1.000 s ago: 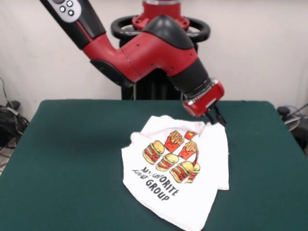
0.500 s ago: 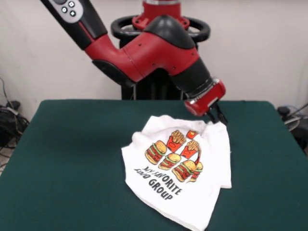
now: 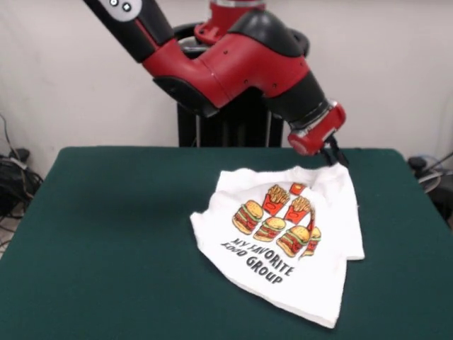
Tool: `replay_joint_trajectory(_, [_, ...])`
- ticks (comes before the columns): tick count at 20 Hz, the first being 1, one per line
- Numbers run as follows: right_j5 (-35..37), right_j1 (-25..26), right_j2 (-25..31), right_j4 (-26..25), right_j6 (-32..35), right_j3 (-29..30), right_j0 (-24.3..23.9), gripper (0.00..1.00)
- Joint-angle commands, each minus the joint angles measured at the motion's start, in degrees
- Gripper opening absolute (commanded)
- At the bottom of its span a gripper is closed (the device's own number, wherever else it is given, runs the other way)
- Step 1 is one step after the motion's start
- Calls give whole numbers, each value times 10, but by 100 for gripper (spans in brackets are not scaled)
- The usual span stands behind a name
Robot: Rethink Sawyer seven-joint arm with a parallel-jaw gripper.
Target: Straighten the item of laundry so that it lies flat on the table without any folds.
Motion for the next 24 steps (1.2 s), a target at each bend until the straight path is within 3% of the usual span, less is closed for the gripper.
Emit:
replay_joint_trajectory(1, [-31,-26,8,22,102,13,35,0])
replay_joint_trajectory(21, [-57,-8,-33,5,87,-4,54,0])
replay_joint_trajectory(22, [-53,-8,-33,6,86,-5,52,100])
replay_joint_trajectory(24, [-50,-9,-32,8,85,-5,52,100])
